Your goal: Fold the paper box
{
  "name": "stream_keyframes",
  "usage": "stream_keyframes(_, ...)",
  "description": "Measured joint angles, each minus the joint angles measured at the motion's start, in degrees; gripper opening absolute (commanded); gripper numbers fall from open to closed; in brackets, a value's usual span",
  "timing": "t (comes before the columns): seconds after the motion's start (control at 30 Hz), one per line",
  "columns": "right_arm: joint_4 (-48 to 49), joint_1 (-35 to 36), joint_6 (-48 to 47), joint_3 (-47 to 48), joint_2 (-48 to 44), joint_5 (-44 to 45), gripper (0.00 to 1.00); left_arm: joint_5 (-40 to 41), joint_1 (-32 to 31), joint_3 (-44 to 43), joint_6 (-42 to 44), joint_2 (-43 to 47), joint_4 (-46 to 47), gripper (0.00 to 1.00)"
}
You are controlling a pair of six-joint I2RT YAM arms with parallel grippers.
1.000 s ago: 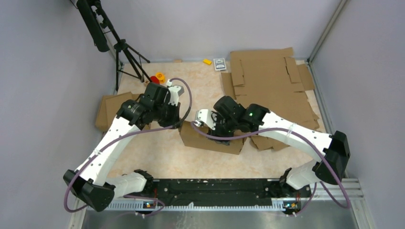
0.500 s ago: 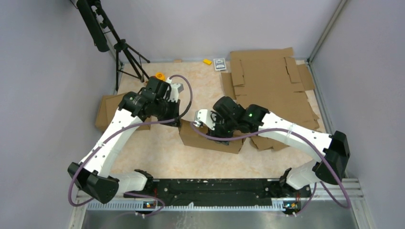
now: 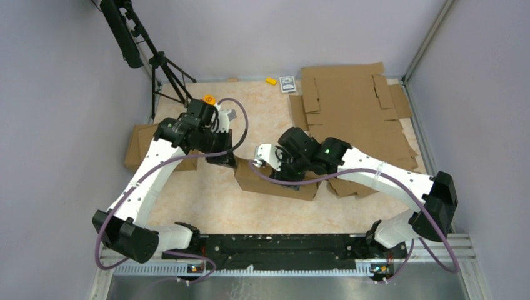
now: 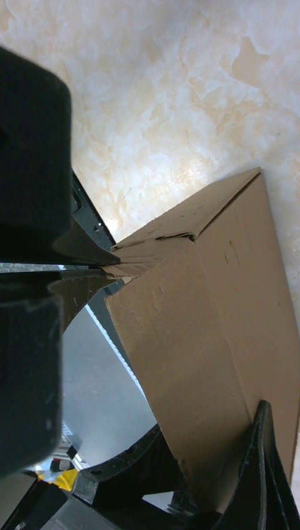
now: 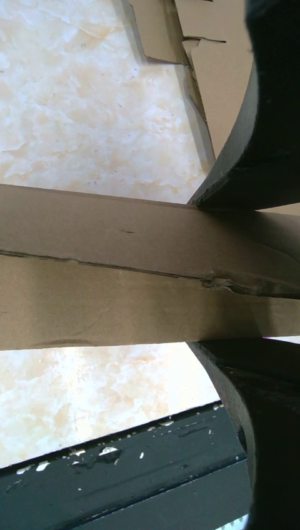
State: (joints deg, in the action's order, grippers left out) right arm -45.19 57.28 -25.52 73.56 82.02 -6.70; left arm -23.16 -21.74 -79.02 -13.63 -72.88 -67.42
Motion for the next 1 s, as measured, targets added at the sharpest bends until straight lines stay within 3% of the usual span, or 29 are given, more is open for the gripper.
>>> stream_keyframes(0.4,-0.3,0.1,-0.9,-0.1,0.1,0.2,0.57,-0.5,0.3,7.5,1.1,5.0,5.7,0.00)
stream_keyframes(0.5,0.0,0.2,-1.1,-0.1,0.2,0.2,0.57,1.1,0.1,8.0,1.3,6.1,6.2,0.09)
stream_keyframes(0.63,0.4,0.4,-1.1,-0.1,0.3,0.1,0.57,2.6,-0.1,8.0,1.6,6.3,6.0,0.00)
stream_keyframes(1.0,1.1,0.5,-1.0,-0.1,0.5,0.1,0.57,3.2,-0.1,10.0,1.6,8.4,7.7,0.00)
